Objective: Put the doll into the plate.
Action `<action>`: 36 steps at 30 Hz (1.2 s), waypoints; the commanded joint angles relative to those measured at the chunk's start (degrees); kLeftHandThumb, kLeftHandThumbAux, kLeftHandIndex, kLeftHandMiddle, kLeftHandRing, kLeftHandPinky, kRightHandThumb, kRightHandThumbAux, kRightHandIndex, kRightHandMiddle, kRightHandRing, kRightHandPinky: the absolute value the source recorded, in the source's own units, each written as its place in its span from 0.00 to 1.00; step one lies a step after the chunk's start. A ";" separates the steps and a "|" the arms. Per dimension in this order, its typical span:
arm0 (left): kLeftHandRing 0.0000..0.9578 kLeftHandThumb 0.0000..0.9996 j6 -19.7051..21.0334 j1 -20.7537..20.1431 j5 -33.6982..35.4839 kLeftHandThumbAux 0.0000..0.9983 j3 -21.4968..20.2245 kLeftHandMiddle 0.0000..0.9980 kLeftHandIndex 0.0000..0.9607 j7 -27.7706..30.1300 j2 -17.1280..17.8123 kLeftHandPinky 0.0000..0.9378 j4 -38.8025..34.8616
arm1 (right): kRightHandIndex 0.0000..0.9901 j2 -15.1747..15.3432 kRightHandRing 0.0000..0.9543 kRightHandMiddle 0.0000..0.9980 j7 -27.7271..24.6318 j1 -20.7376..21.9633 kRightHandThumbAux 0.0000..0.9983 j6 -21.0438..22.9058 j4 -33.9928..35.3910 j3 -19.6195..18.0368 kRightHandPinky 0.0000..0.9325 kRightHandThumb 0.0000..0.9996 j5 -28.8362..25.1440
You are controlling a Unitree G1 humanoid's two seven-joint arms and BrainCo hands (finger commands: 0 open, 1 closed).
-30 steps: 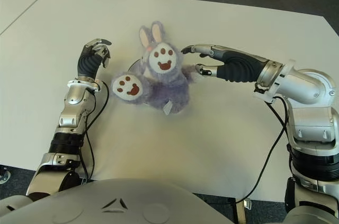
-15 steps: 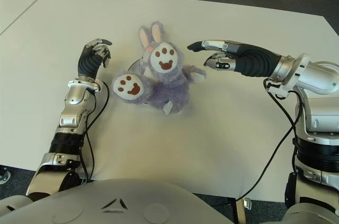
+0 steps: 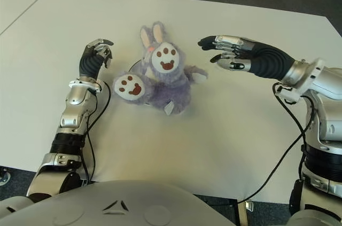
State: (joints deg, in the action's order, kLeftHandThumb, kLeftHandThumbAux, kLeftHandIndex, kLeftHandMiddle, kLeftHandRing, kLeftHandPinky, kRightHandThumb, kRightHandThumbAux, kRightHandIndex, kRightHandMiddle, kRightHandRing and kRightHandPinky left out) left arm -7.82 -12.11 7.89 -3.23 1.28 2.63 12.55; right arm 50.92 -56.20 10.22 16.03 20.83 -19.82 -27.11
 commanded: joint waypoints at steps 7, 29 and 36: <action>0.89 0.71 0.08 3.56 0.22 0.70 0.69 0.85 0.46 0.81 -2.28 0.92 2.80 | 0.00 2.77 0.04 0.02 -1.63 0.41 0.33 -2.68 -1.95 -2.12 0.25 0.63 0.38; 0.89 0.71 -0.74 3.29 0.36 0.70 0.40 0.85 0.46 0.60 -2.76 0.92 3.32 | 0.00 2.97 0.04 0.02 -1.37 0.39 0.33 -3.52 -2.50 -1.55 0.25 0.65 0.30; 0.89 0.71 -0.24 3.35 0.72 0.70 0.25 0.85 0.46 0.90 -2.56 0.92 3.02 | 0.00 2.96 0.04 0.02 -1.11 0.42 0.33 -3.29 -2.12 -1.40 0.25 0.65 0.28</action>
State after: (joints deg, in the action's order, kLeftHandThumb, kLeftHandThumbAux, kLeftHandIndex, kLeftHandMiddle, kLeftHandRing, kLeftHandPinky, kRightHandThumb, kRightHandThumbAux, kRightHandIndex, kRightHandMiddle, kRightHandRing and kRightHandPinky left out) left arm -8.60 -12.29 8.05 -3.32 1.68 2.57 13.49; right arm 53.48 -57.26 10.63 13.06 18.58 -21.59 -27.03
